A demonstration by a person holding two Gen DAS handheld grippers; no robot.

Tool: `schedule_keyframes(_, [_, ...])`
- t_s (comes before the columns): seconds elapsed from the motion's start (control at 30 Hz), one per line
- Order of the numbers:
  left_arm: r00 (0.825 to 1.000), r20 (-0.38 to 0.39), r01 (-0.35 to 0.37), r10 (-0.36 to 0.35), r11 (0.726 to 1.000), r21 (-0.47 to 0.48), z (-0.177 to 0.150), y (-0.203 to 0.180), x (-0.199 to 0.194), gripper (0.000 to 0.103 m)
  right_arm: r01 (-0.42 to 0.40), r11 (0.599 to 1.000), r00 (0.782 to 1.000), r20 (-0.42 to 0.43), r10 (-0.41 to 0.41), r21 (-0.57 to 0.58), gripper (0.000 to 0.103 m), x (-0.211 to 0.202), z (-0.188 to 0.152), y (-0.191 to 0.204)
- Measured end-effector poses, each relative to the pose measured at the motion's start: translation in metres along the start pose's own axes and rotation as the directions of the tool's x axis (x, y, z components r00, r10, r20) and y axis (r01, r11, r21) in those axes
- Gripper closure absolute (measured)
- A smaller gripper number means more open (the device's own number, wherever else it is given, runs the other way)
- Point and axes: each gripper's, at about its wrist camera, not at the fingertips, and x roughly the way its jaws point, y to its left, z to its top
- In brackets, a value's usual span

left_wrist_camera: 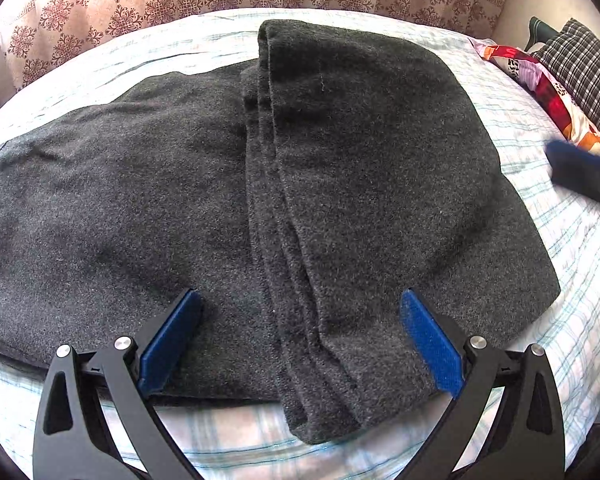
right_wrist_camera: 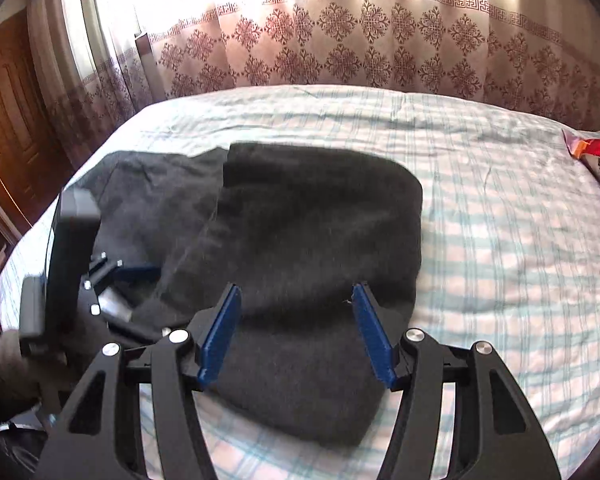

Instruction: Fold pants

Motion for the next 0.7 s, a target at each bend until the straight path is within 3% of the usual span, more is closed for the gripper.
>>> schedule_keyframes(0.2, [1.000,0.007,0.003,-0.003,1.000,-0.004,-0.004,0.001,-0.003,0.002,-0.112,0.993,0.993,-0.051,0.110,-0.031,0.044,0.070,0.063,0.009])
schedule_keyframes(0.3, [1.000,0.008,-0.004,0.004,1.000,0.000,-0.005,0.000,-0.003,0.002,-0.109,0.992,0.990,-0.101,0.103,-0.065,0.044,0.105,0.083,0.021])
schedule_keyframes(0.43, [1.000,0.014,-0.004,0.004,1.000,-0.002,-0.006,0.002,-0.002,0.002,-0.051,0.992,0.985,-0.172,0.030,-0.117,0.043,0.145,0.084,0.028])
schedule_keyframes(0.53, [1.000,0.017,-0.008,0.008,1.000,-0.002,-0.007,0.002,-0.001,0.002,-0.026,0.988,0.985,-0.174,-0.001,-0.153,0.040,0.155,0.079,0.033])
schedule_keyframes(0.7, [1.000,0.017,-0.018,0.018,1.000,0.002,-0.004,-0.004,0.000,0.002,-0.052,0.990,0.985,-0.169,0.030,-0.128,0.040,0.153,0.081,0.029])
